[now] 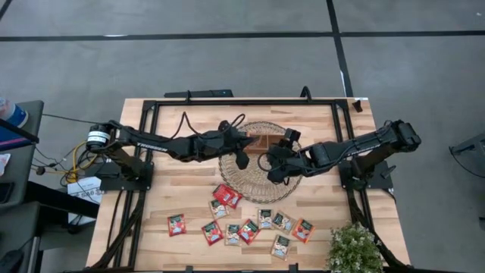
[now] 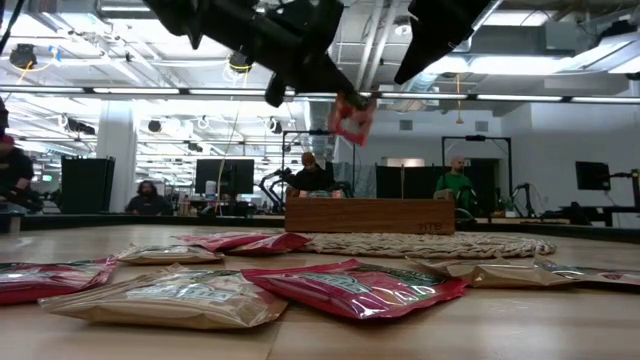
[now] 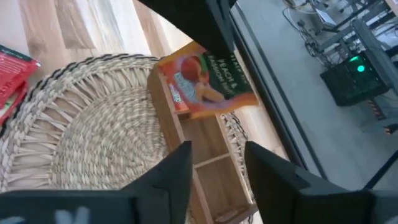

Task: Pick & Place Tea
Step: Put the orange tea bag into the left section of the wooden organizer

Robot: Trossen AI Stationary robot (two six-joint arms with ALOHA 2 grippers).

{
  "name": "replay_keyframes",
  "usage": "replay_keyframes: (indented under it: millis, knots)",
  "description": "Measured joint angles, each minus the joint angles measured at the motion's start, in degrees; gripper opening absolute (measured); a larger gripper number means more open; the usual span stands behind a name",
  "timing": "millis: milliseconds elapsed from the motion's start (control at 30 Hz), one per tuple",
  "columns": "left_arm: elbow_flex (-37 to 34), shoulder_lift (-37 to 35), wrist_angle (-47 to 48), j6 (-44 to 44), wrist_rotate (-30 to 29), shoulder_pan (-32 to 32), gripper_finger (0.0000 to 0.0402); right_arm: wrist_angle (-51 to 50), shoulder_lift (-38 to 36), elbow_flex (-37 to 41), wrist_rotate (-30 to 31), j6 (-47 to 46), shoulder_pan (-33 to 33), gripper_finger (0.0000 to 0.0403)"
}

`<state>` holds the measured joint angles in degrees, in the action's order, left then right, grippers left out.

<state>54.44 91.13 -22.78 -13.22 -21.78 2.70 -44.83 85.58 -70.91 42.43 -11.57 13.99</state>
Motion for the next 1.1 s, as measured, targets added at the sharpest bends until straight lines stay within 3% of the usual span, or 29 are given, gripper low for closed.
replay_keyframes:
  millis: [267,533,833,1100]
  knots:
    - [-9.06,0.0,-8.8,1.84,0.58,3.51,0.0,-0.19,0.0,0.0,0.44,-0.07,0.01,0.0158]
    - [-17.24,0.0,-22.1,3.66,11.18,9.06,0.0,-0.17,0.0,0.0,0.44,-0.07,0.01,0.0139]
    - [-20.12,0.25,-25.35,0.91,19.83,15.29,0.0,-0.16,0.0,0.0,0.44,-0.05,0.01,0.0132]
    - [-20.12,7.37,-32.91,-2.75,22.2,17.39,0.0,0.23,0.0,0.02,-0.08,-0.06,0.01,0.0132]
